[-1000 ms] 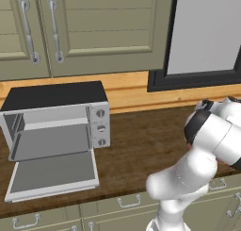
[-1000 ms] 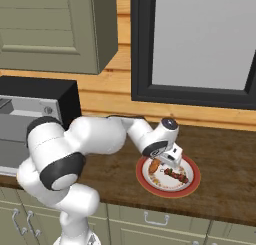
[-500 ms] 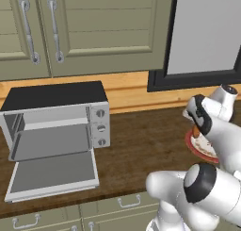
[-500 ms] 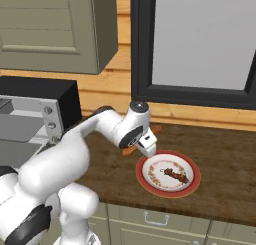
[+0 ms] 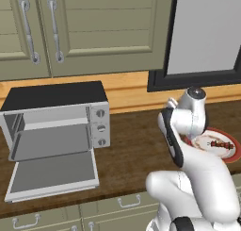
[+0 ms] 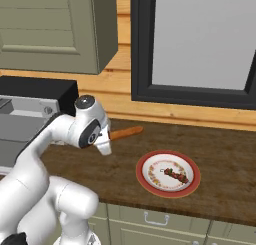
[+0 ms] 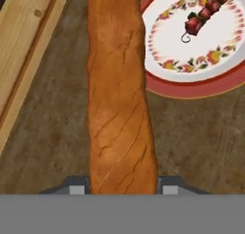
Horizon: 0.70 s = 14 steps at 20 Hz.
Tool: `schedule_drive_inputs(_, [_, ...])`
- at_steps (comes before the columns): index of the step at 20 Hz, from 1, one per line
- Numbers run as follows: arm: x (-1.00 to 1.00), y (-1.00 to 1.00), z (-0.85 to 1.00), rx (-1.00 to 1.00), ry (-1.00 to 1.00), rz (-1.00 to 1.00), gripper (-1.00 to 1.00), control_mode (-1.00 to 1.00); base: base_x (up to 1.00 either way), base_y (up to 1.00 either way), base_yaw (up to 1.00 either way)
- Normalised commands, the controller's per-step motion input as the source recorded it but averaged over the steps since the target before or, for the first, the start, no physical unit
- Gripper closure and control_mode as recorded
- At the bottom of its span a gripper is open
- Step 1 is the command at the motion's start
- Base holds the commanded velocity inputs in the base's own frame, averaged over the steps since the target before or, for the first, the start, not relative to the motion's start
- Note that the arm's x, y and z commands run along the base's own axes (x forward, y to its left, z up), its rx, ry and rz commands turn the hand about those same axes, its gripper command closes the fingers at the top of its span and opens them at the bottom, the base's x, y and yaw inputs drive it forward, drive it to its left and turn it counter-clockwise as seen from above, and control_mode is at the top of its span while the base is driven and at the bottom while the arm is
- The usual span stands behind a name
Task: Pick up the kebab skewer and baguette bread, and place them inside the toaster oven. Close the toaster oven door and start by setting the timer.
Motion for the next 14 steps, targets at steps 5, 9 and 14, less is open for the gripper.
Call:
schedule_drive_inputs(5, [0.0,0.85,0.39,0.28,-0.08,-0.4,1.0,-1.0,0.0,0.0,0.0])
schedule_drive_inputs(9, [-0.03,0.96,0.22,0.24,-0.04,-0.33,1.0,-1.0,0.0,0.0,0.0])
schedule_drive_inputs(14, [-0.08,0.96,0.0,0.11,-0.01,-0.2,1.0,-1.0,0.0,0.0,0.0])
